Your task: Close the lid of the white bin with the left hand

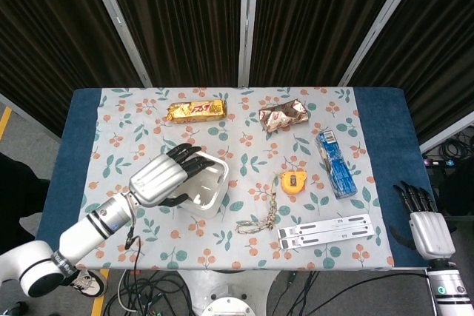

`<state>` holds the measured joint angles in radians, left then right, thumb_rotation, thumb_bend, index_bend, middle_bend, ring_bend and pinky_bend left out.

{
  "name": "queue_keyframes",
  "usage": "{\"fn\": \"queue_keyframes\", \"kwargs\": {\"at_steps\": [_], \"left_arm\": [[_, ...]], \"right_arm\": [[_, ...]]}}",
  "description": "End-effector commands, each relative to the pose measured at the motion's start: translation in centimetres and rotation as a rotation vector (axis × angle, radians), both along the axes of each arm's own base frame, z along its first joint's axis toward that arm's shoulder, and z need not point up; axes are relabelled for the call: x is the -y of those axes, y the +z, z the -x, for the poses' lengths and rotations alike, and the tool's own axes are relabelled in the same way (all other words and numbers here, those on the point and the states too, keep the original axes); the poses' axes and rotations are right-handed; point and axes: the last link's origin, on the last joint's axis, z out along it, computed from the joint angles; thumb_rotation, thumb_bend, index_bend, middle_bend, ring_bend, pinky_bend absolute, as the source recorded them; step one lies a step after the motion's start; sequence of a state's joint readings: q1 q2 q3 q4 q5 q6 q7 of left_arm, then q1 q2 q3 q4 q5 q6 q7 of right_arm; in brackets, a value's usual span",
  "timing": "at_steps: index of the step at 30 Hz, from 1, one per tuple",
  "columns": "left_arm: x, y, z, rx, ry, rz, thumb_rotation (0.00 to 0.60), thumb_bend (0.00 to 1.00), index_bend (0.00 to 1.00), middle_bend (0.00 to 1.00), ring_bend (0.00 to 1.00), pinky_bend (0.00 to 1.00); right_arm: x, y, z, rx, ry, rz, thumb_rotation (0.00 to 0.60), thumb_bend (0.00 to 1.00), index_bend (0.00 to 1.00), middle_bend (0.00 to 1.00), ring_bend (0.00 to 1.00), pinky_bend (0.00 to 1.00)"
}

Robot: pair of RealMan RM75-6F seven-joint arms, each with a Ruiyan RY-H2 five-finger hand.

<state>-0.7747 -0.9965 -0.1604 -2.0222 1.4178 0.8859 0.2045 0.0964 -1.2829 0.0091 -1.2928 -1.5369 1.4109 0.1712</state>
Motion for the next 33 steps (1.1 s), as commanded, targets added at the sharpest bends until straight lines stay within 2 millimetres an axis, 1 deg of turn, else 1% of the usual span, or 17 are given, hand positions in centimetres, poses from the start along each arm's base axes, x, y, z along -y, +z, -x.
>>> {"fn": "queue_keyframes", "kwargs": {"at_steps": [1, 6, 10, 12, 19, 25, 33], "left_arm": [[0.6, -0.1, 0.6, -0.004, 0.009, 0.001, 0.600, 0.31, 0.11, 0.18, 0.05, 0.11], [1.2, -0.1, 1.9, -0.007, 0.033, 0.002, 0.592, 0.31, 0.11, 0.18, 0.05, 0.11], [2.0, -0.1, 2.8, -0.013, 0.047, 0.015, 0.575, 0.38, 0.11, 0.18, 0.05, 0.11], [2.3, -0.1, 3.1, -0.015, 0.052, 0.018, 0.573, 0.40, 0.11, 0.18, 0.05, 0.11], [3.3, -0.4, 4.6, -0.008, 0.080, 0.020, 0.572, 0.40, 0.11, 0.18, 0.05, 0.11], [4.3, -1.0, 5.9, 0.002, 0.110, 0.033, 0.572, 0.40, 0.11, 0.18, 0.05, 0.11], [4.7, -1.9, 6.9, 0.021, 0.137, 0.040, 0.573, 0.40, 0.11, 0.17, 0.05, 0.11]], "right_arm": [[0.0, 0.0, 0.0, -0.001, -0.002, 0.000, 0.600, 0.19, 0.00, 0.00, 0.00, 0.00], [0.1, 0.1, 0.0, 0.000, 0.001, 0.002, 0.600, 0.18, 0.00, 0.00, 0.00, 0.00], [0.1, 0.0, 0.1, 0.002, -0.008, -0.003, 0.600, 0.19, 0.00, 0.00, 0.00, 0.00], [0.1, -0.2, 0.1, 0.003, -0.010, -0.009, 0.600, 0.20, 0.00, 0.00, 0.00, 0.00], [0.1, -0.4, 0.1, 0.001, -0.007, -0.015, 0.600, 0.20, 0.00, 0.00, 0.00, 0.00], [0.1, -0.4, 0.2, 0.000, -0.012, -0.013, 0.600, 0.20, 0.00, 0.00, 0.00, 0.00], [0.2, -0.4, 0.2, 0.000, -0.014, -0.012, 0.600, 0.20, 0.00, 0.00, 0.00, 0.00]]}}
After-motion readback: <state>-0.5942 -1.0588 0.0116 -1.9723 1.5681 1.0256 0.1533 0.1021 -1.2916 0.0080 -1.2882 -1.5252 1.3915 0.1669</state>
